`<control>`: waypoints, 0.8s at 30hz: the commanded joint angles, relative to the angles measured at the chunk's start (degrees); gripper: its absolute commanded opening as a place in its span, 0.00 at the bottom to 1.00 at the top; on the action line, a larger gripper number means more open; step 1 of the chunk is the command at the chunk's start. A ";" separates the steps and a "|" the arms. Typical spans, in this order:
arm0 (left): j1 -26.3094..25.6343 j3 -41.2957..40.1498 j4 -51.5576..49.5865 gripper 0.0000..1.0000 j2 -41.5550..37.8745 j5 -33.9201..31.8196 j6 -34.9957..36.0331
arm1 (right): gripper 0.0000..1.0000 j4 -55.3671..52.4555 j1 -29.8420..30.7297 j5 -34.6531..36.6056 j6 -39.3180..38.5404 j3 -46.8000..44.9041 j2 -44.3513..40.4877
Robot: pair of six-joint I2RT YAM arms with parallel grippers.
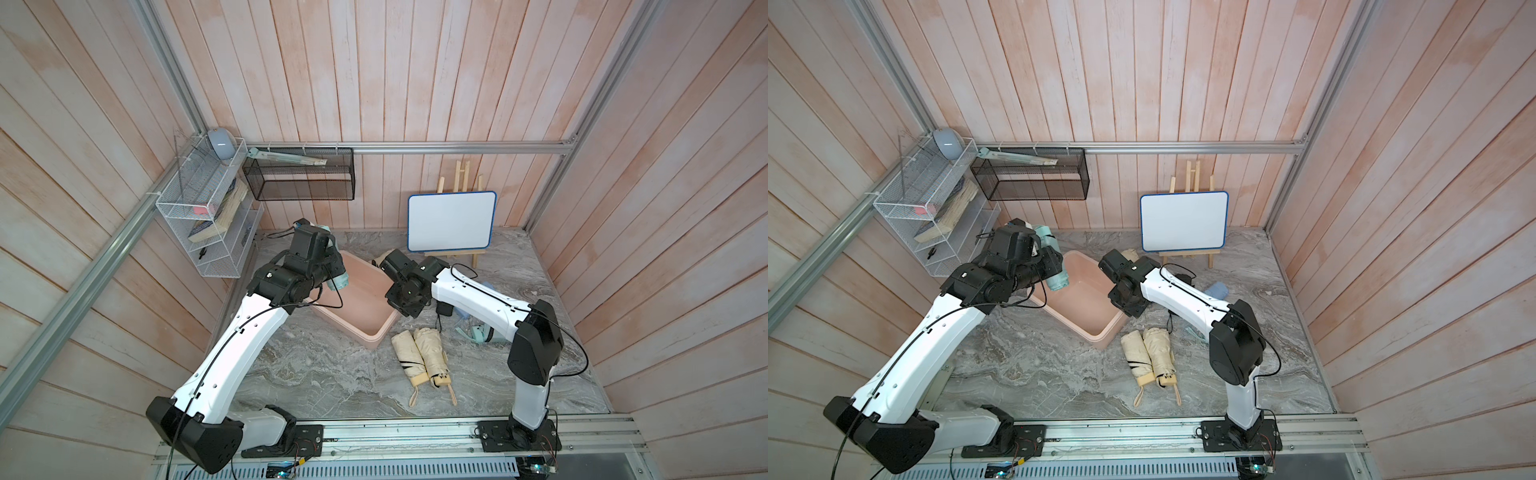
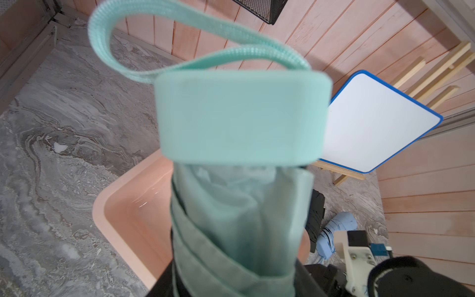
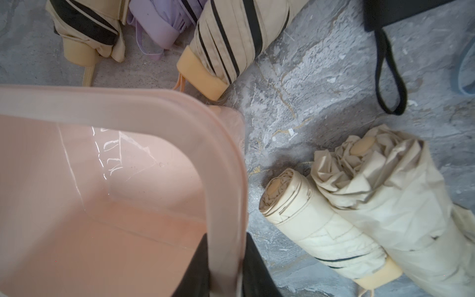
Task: Put the umbrella into the storage box
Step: Adjust the storage box at the center of the board.
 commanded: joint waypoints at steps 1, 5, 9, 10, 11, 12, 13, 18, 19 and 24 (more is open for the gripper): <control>0.83 1.58 0.33 0.34 -0.59 2.63 5.02 | 0.19 -2.58 -1.68 1.04 -6.00 2.19 -1.67; 0.88 1.67 -1.21 0.33 0.88 4.71 8.53 | 0.17 -4.01 -2.62 1.40 -12.36 5.88 -0.69; 0.83 0.74 -0.78 0.33 0.86 4.60 10.49 | 0.16 -4.44 -3.11 0.04 -19.37 8.37 0.60; 0.85 0.67 -0.87 0.33 1.07 4.51 10.88 | 0.15 -3.86 -3.33 -1.09 -20.93 8.00 0.68; 0.82 0.56 -1.00 0.33 1.15 4.50 11.11 | 0.15 -3.29 -3.48 -2.29 -22.20 7.51 0.76; 0.85 0.54 -1.17 0.33 1.24 4.42 11.21 | 0.16 -2.79 -3.66 -3.22 -23.18 7.12 0.87; 0.83 0.42 -1.53 0.33 1.37 4.42 11.22 | 0.15 -2.40 -3.80 -3.97 -24.16 6.68 0.95; 0.84 -0.92 -2.94 0.33 0.82 4.61 10.78 | 0.15 3.71 -4.53 -10.24 -28.02 3.12 0.61; 0.83 -1.06 -3.36 0.33 0.64 4.77 10.77 | 0.15 4.85 -4.64 -11.56 -28.81 2.67 0.73; 0.85 -2.00 -4.96 0.33 0.36 5.53 11.18 | 0.15 5.96 -5.65 -15.04 -32.54 4.01 3.46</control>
